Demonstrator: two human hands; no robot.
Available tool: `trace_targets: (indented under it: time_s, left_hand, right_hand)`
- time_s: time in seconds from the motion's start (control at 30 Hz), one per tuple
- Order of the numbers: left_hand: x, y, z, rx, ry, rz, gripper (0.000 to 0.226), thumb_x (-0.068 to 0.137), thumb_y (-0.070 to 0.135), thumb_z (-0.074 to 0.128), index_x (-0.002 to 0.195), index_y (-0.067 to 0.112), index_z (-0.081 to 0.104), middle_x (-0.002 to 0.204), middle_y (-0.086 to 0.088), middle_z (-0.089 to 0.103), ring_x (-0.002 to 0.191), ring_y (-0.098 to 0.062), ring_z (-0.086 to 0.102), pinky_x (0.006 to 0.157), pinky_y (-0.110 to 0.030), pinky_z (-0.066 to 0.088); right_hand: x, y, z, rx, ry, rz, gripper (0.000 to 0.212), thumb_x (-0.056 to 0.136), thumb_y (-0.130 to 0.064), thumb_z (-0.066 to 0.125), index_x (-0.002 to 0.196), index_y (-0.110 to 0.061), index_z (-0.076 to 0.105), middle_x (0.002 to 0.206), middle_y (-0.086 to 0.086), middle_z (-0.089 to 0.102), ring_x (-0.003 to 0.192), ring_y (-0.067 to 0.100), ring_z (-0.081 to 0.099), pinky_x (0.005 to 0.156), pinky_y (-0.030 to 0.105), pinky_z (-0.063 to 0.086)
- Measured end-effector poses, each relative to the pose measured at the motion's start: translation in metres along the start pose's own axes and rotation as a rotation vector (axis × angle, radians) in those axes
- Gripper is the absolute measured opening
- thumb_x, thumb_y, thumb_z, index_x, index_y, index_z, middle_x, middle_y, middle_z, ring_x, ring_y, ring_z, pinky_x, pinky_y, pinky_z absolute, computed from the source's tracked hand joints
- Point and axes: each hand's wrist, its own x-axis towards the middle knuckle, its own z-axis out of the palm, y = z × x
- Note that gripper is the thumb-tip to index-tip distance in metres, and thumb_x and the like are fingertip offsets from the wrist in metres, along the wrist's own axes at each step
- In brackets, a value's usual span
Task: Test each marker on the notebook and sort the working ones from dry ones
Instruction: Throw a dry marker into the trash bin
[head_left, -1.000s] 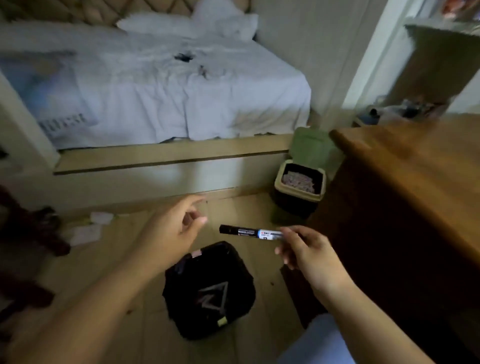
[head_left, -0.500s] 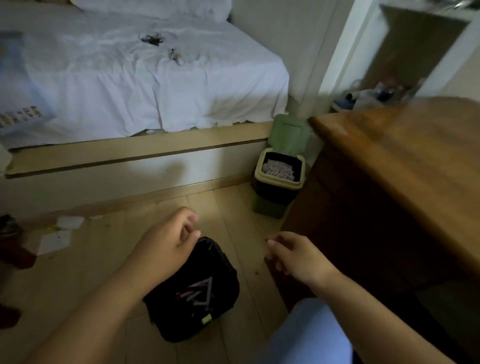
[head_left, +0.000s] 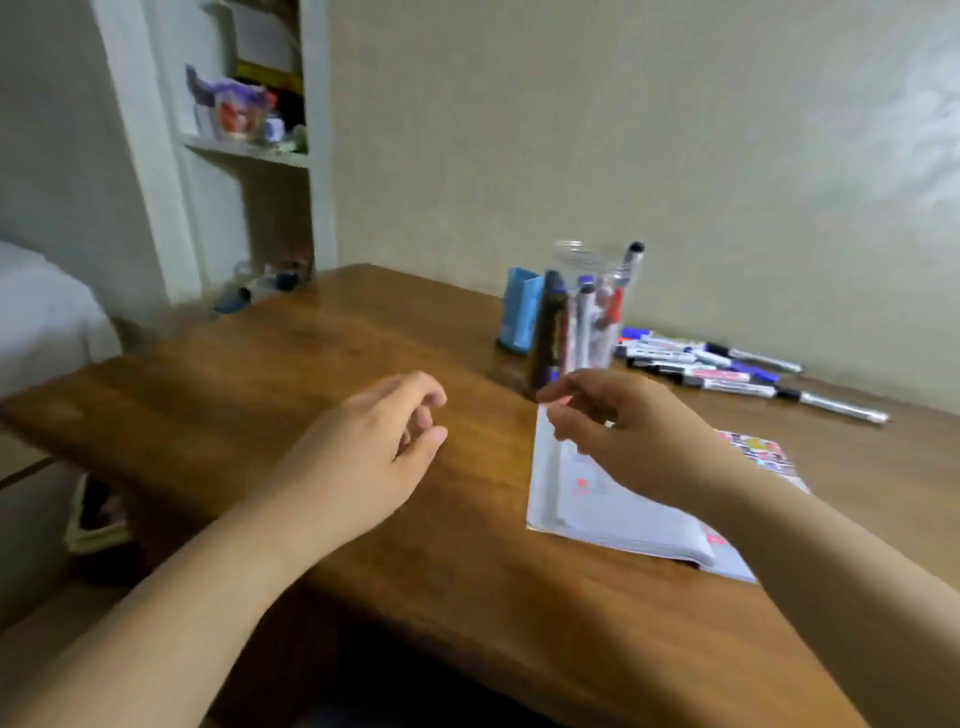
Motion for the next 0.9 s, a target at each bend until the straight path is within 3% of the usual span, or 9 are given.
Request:
trace_targets:
  time_s: [0.07, 0.23, 0.4, 0.53, 0.63, 0.77, 0.9]
  left_hand:
    - [0.035, 0.037, 0.026, -0.033, -0.020, 0.085, 0.017, 0.091, 0.034, 0.048, 0.107, 0.038, 0.042, 0.094, 0.020, 0.046, 0.080, 0.001, 0.051, 0.064, -0.016, 0.047]
    - [0.103, 0.094, 0.091, -0.102, -0.127, 0.296, 0.017, 0.091, 0.028, 0.050, 0.107, 0.027, 0.048, 0.090, 0.016, 0.046, 0.071, 0.002, 0.046, 0.061, -0.017, 0.038]
    - [0.135, 0.123, 0.137, -0.125, -0.177, 0.336, 0.021, 0.091, 0.027, 0.049, 0.112, 0.023, 0.049, 0.095, 0.010, 0.051, 0.078, -0.008, 0.049, 0.074, -0.032, 0.048]
    - [0.136, 0.120, 0.164, -0.135, -0.086, 0.303, 0.022, 0.091, 0.024, 0.051, 0.113, 0.020, 0.052, 0.101, 0.007, 0.052, 0.091, -0.011, 0.052, 0.074, -0.027, 0.044]
    - [0.132, 0.108, 0.175, -0.047, -0.090, 0.329, 0.024, 0.092, 0.025, 0.049, 0.115, 0.021, 0.052, 0.109, 0.005, 0.054, 0.099, -0.015, 0.053, 0.076, -0.025, 0.039]
    - [0.133, 0.098, 0.173, -0.043, -0.082, 0.337, 0.022, 0.090, 0.023, 0.051, 0.112, 0.020, 0.054, 0.104, 0.003, 0.055, 0.095, -0.018, 0.054, 0.072, -0.025, 0.036]
    - [0.134, 0.099, 0.169, -0.057, -0.068, 0.357, 0.024, 0.091, 0.024, 0.050, 0.115, 0.020, 0.052, 0.107, 0.003, 0.055, 0.096, -0.018, 0.054, 0.073, -0.029, 0.041]
  right_hand:
    - [-0.006, 0.039, -0.035, -0.107, 0.066, 0.094, 0.011, 0.091, -0.030, 0.054, 0.098, -0.034, 0.062, 0.081, -0.009, 0.068, 0.068, 0.009, 0.059, 0.059, 0.016, 0.045]
    - [-0.021, 0.121, -0.083, -0.208, 0.138, 0.312, 0.017, 0.093, -0.030, 0.053, 0.106, -0.027, 0.063, 0.088, -0.007, 0.065, 0.061, 0.010, 0.057, 0.048, 0.011, 0.042]
    - [-0.017, 0.177, -0.097, -0.336, 0.131, 0.428, 0.029, 0.095, -0.026, 0.051, 0.123, -0.020, 0.056, 0.105, -0.004, 0.062, 0.087, 0.015, 0.058, 0.068, 0.020, 0.043]
    - [0.009, 0.211, -0.094, -0.495, 0.095, 0.443, 0.045, 0.097, -0.022, 0.048, 0.141, -0.016, 0.040, 0.142, 0.005, 0.045, 0.122, 0.022, 0.049, 0.096, 0.031, 0.042]
    - [0.042, 0.231, -0.091, -0.604, 0.052, 0.444, 0.050, 0.097, -0.016, 0.046, 0.145, -0.017, 0.032, 0.151, 0.006, 0.031, 0.136, 0.024, 0.033, 0.107, 0.037, 0.034]
    - [0.084, 0.251, -0.087, -0.710, -0.009, 0.478, 0.055, 0.093, -0.006, 0.046, 0.145, -0.018, 0.032, 0.149, 0.005, 0.033, 0.136, 0.026, 0.033, 0.108, 0.041, 0.034]
    - [0.107, 0.267, -0.081, -0.828, -0.065, 0.506, 0.038, 0.094, -0.012, 0.046, 0.132, -0.018, 0.046, 0.138, 0.007, 0.043, 0.124, 0.029, 0.044, 0.099, 0.042, 0.040]
